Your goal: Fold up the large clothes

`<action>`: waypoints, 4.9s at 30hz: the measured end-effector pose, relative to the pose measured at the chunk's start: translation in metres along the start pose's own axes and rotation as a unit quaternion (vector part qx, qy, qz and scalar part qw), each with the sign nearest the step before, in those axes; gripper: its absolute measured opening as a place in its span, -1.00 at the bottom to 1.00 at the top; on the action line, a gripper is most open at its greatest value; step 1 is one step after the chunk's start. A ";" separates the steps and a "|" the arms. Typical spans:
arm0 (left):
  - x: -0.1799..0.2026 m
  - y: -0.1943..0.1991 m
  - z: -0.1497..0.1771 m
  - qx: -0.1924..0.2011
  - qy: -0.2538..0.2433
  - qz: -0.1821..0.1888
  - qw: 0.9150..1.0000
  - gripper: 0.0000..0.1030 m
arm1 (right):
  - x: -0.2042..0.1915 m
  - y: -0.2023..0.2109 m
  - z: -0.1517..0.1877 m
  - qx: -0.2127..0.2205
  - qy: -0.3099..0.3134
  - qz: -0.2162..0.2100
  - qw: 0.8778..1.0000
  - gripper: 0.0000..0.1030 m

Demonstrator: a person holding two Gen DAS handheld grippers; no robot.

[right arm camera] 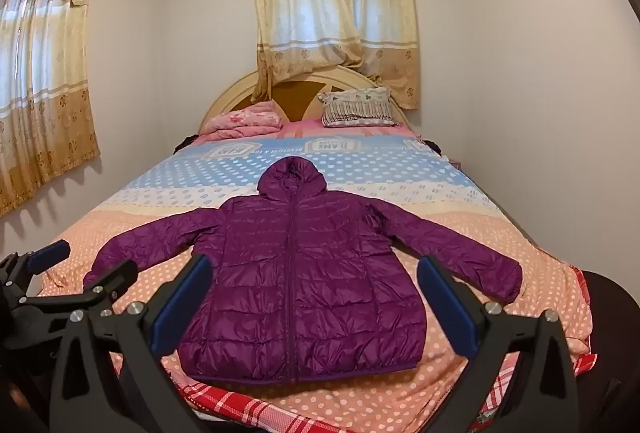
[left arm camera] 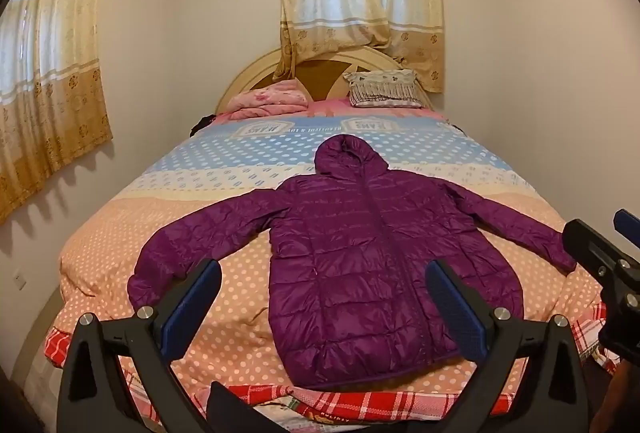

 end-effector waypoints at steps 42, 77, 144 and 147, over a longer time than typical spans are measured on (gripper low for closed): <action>-0.006 0.004 -0.001 0.019 0.015 -0.003 1.000 0.98 | -0.001 -0.006 0.011 -0.016 -0.011 -0.016 1.000 1.00; -0.006 0.004 -0.001 0.019 0.015 -0.006 1.000 0.98 | -0.003 -0.008 0.013 -0.022 -0.014 -0.018 0.999 1.00; 0.016 -0.344 0.097 -0.122 -0.092 -0.021 0.988 0.98 | 0.333 -0.165 0.127 -0.179 -0.149 0.311 0.921 1.00; 0.006 -0.355 0.106 -0.127 -0.084 -0.036 0.988 0.98 | 0.343 -0.172 0.133 -0.190 -0.168 0.308 0.917 1.00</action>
Point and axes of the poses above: each gripper's, at about its wrist camera, not at the fingertips, and y roughly against the way its jaws point, x to its right, z to its underside, the point moved 2 cm from there along -y, roughly the way its jaws point, and after that the axes turned 14 degrees about x, right-handed, at the moved point
